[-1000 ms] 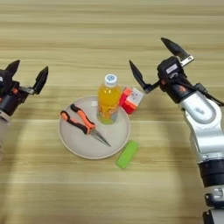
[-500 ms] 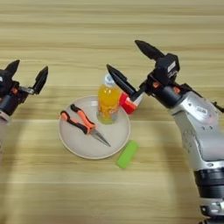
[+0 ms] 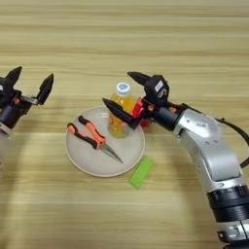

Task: Move the objects on the table

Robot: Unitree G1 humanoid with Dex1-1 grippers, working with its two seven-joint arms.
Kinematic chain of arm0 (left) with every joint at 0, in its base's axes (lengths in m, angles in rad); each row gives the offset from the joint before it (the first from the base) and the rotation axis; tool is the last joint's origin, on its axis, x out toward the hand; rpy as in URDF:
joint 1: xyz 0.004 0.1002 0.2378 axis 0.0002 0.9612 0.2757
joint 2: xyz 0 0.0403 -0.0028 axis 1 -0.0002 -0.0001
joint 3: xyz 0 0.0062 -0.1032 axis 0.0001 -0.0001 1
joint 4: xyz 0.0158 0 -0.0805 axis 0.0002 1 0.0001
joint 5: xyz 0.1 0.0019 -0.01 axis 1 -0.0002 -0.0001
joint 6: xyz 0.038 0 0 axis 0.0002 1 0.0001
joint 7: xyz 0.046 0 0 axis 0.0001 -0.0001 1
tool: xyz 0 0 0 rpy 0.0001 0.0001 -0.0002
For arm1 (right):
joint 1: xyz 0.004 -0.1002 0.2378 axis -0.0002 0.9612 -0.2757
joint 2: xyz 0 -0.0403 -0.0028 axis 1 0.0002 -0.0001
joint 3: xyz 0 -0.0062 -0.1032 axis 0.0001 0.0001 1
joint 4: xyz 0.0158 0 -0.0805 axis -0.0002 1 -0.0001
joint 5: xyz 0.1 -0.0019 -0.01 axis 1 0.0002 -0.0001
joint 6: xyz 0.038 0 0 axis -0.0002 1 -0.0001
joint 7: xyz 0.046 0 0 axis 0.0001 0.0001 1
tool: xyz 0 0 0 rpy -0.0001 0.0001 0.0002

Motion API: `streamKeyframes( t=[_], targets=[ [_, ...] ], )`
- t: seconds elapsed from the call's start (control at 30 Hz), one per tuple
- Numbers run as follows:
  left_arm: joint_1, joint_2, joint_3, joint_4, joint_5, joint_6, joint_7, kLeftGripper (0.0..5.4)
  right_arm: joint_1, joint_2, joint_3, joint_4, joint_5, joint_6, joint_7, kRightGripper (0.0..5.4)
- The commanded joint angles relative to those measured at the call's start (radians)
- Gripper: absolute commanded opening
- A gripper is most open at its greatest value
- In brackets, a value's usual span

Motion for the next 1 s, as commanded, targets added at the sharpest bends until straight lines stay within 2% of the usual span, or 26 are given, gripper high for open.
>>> streamKeyframes(
  t=[0.03,0.17,0.33,0.7,1.0],
  targets=[
    [-0.001,0.001,-0.002,-0.013,0.008,0.000,0.003,5.40,-0.003,0.009,0.017,0.017,-0.034,0.031,0.003,5.38],
    [0.000,0.001,-0.002,-0.015,0.009,0.001,0.003,5.40,-0.003,0.020,0.030,0.045,-0.074,0.044,-0.010,5.22],
    [0.000,0.000,-0.003,-0.015,0.009,0.001,0.004,5.40,-0.008,0.032,0.037,0.075,-0.114,0.042,-0.021,4.69],
    [0.000,-0.002,-0.004,-0.015,0.010,0.001,0.004,5.40,-0.011,0.050,0.033,0.102,-0.149,0.036,-0.016,3.57],
    [0.000,-0.003,-0.004,-0.015,0.011,0.000,0.003,5.40,-0.013,0.057,0.026,0.103,-0.150,0.036,-0.013,3.55]
  ],
)
